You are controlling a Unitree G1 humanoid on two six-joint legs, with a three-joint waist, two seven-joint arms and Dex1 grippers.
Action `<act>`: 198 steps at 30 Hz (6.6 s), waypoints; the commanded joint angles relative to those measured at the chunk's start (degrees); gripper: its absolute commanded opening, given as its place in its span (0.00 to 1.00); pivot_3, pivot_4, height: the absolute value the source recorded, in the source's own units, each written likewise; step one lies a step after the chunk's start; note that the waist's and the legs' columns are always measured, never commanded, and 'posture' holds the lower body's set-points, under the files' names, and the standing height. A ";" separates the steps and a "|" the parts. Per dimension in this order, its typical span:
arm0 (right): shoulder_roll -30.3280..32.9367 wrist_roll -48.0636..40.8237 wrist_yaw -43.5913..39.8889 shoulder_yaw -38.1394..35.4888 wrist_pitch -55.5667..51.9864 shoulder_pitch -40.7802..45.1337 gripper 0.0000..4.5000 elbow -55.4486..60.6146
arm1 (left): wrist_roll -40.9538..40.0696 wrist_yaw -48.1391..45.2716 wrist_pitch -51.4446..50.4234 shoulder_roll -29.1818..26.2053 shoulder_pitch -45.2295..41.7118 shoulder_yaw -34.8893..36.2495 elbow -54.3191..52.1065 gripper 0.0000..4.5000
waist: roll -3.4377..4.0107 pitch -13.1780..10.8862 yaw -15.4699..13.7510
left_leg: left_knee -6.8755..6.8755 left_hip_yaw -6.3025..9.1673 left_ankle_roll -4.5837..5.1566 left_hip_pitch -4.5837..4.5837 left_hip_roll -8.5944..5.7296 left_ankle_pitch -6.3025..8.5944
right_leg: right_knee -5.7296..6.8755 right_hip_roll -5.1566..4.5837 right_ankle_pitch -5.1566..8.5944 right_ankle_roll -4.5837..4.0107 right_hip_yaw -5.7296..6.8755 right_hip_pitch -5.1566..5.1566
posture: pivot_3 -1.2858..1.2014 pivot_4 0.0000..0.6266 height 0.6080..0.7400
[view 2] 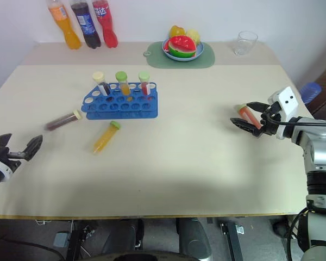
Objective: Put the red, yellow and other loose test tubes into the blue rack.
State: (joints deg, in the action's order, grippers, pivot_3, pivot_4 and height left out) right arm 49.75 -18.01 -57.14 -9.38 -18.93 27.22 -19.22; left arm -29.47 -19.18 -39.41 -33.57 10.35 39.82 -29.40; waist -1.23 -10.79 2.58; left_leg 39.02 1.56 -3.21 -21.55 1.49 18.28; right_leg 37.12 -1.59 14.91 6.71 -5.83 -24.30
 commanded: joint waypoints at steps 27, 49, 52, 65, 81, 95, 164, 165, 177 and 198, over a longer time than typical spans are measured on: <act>-6.69 24.80 7.35 22.51 -17.50 43.26 1.00 -48.15 | -6.37 -18.28 2.98 -2.60 -10.86 -38.30 -14.85 0.96 | 0.15 -0.09 1.42 | -0.03 -0.08 0.02 -0.03 -0.03 0.01 | -0.01 0.00 -0.01 0.00 -0.12 -0.06 | 0.52 0.24 0.95; -10.56 30.42 8.17 19.69 -13.18 49.10 0.15 -57.50 | -5.01 -16.26 4.99 -1.35 -6.95 -40.53 -16.66 1.00 | 0.24 -0.13 1.52 | -0.01 -0.07 0.02 0.00 -0.04 0.01 | 0.05 0.00 -0.01 -0.01 -0.12 -0.06 | 0.52 0.24 0.95; -10.60 30.36 6.74 19.19 -13.59 49.10 0.15 -57.20 | -4.86 -16.26 5.26 -1.39 -6.61 -40.47 -16.67 1.00 | 0.25 -0.14 1.54 | -0.01 -0.07 0.02 0.00 -0.04 0.01 | 0.05 0.00 -0.01 -0.01 -0.13 -0.06 | 0.52 0.24 0.95; -23.23 4.26 -3.51 2.31 -5.26 29.20 0.15 -2.46 | 1.06 -5.76 12.65 2.34 -8.03 -22.63 -1.38 1.00 | 0.45 -0.21 1.76 | -0.04 0.09 0.04 0.01 0.07 0.02 | 0.12 0.14 -0.01 0.00 -0.03 -0.06 | 0.52 0.24 0.95; -59.85 8.23 36.42 5.89 31.08 20.08 0.15 -11.45 | 6.94 -5.65 24.32 7.57 -7.56 -24.09 4.89 1.00 | 0.23 -0.06 1.51 | 0.05 0.20 -0.13 -0.50 -0.08 -0.07 | 0.11 -0.17 -0.04 -0.01 0.18 -0.43 | 0.52 0.24 0.95; -59.59 10.27 33.91 10.83 39.85 22.23 0.15 -22.94 | 1.44 -10.01 17.10 5.85 -2.96 -25.36 -0.13 1.00 | 0.26 -0.08 3.07 | 0.03 0.20 -0.16 -0.45 0.12 -0.08 | 0.30 0.07 -0.12 -0.15 0.17 -0.52 | 0.52 0.24 0.95; -59.05 16.34 39.91 9.59 50.62 26.22 0.79 -40.98 | 0.80 -9.07 18.28 7.53 -0.01 -24.47 0.56 1.00 | 0.28 -0.10 3.21 | -0.02 0.20 -0.16 -0.03 0.12 -0.08 | 0.27 0.06 -0.11 -0.17 0.16 -0.14 | 0.52 0.24 0.95; -58.95 16.21 39.92 9.49 50.74 26.06 0.91 -40.45 | 0.77 -9.03 18.18 7.50 -0.08 -24.49 0.51 1.00 | 0.28 -0.09 3.22 | -0.02 0.20 -0.16 -0.04 0.12 -0.08 | 0.26 0.06 -0.11 -0.17 0.16 -0.15 | 0.52 0.24 0.95; -56.43 13.83 34.26 9.70 41.87 25.61 0.99 -30.84 | 0.75 -8.63 17.57 7.40 -1.13 -24.81 0.41 1.00 | 0.29 -0.10 3.21 | -0.04 0.20 -0.16 -0.03 0.13 -0.08 | 0.24 0.07 -0.11 -0.17 0.16 -0.15 | 0.52 0.24 0.95; -50.91 9.09 30.95 12.86 -15.73 30.10 0.99 -5.32 | 0.92 -9.85 19.19 7.93 -0.51 -25.43 0.87 1.00 | 0.28 -0.10 2.99 | -0.08 0.19 -0.14 -0.10 0.12 -0.07 | 0.12 0.08 -0.11 -0.17 0.17 -0.18 | 0.52 0.24 0.95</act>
State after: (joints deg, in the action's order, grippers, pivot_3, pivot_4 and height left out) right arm -1.05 -8.17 -26.60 4.01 -34.60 55.23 -26.07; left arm -28.65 -28.50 -21.80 -25.72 9.49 14.20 -27.55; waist -0.95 -10.89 5.56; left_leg 38.94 1.75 -3.35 -21.66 1.60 18.21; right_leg 37.24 -1.52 14.80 6.54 -5.67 -24.49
